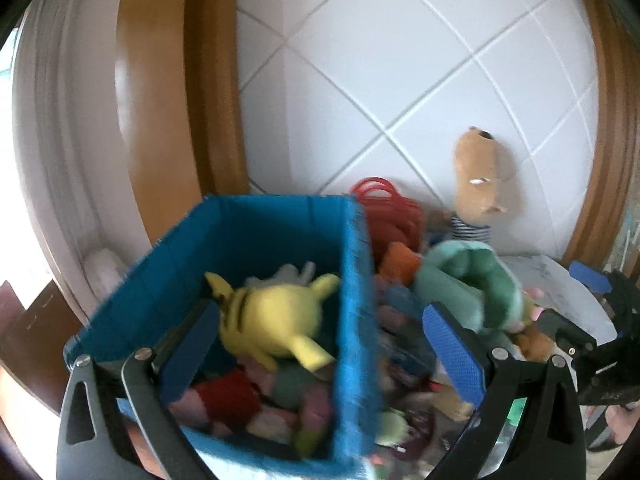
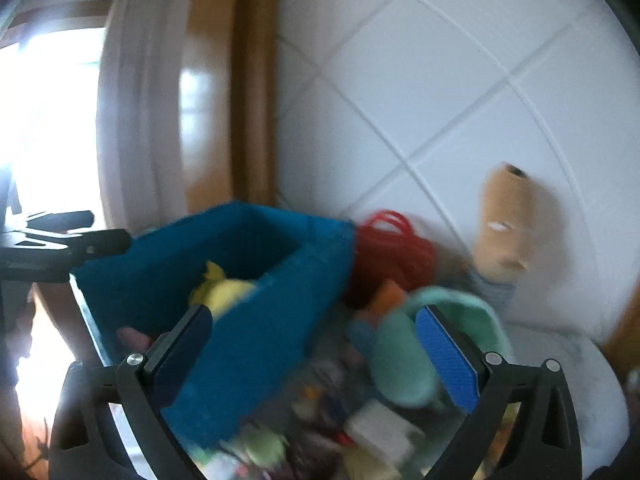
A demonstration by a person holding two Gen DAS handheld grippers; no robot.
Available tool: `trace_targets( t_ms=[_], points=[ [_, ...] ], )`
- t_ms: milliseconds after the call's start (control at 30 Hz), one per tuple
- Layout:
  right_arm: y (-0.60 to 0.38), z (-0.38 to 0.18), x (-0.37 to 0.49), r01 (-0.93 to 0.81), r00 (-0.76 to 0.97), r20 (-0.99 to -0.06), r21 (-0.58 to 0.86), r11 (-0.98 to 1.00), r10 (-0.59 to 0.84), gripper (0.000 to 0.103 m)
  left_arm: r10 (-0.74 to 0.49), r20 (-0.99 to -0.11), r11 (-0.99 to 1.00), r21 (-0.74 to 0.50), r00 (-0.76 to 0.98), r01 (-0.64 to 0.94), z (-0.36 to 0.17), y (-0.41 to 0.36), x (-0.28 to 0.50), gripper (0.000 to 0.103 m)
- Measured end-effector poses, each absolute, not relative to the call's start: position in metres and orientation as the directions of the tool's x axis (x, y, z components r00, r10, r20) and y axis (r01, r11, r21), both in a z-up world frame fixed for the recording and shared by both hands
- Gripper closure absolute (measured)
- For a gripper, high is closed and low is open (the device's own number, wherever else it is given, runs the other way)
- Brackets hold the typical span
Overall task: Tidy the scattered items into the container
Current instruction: 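Move both tools back toward the pile on the table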
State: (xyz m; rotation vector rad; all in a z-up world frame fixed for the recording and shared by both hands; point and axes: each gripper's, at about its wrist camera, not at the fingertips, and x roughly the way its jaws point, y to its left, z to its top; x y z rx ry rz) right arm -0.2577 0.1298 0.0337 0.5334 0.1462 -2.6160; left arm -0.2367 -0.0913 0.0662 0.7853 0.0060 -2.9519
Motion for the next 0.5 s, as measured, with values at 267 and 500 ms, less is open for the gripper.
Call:
trace_targets(
  t_ms=[267,500],
  points=[
    [0.221,0.002,-0.188,0.423,-0.795,-0.47,0.022,-0.906,-0.383,0.0,-0.104,-0.548,-0.992,-0.006,-0.83,0.129,0.025,-0.014,-0.183,0.0],
    [0.246,-0.01,-0.128,0.382,-0.797,-0.5,0.017,-0.924,-0.338,0.0,-0.125,-0.543,-0.99,0.009,-0.83,0.143,0.015,0.015,-0.124,0.0]
  ],
)
